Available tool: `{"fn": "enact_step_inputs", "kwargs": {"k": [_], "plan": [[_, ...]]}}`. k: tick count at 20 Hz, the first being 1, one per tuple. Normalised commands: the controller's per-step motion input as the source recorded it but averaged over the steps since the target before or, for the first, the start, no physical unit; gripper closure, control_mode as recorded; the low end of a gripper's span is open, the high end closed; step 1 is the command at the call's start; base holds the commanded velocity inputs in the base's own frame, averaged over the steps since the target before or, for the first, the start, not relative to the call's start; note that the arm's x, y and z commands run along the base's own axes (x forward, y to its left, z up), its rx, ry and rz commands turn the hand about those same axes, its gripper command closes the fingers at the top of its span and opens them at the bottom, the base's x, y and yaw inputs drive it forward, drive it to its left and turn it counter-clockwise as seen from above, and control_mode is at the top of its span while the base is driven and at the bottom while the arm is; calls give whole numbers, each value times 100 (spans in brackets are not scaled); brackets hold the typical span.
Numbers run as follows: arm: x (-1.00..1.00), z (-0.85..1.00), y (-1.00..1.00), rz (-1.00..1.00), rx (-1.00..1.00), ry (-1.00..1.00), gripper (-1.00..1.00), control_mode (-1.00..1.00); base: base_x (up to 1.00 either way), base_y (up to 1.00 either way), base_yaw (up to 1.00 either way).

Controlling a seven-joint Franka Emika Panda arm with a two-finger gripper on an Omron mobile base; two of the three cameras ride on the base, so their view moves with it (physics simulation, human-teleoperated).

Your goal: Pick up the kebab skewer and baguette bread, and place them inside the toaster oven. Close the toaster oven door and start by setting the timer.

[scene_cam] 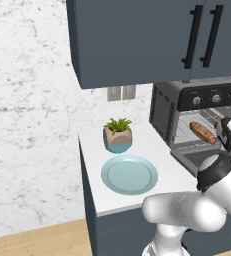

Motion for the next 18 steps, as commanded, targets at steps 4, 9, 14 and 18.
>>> {"fn": "enact_step_inputs", "kwargs": {"k": [4, 9, 14, 18], "plan": [[8, -27, 0, 0, 10, 0, -100, -100, 0, 0, 0], [12, -20, 12, -6, 6, -2, -100, -100, 0, 0, 0], [23, -29, 19, -10, 2, -1, -100, -100, 0, 0, 0], [29, -32, 3, -7, 1, -1, -100, -100, 0, 0, 0]]}}
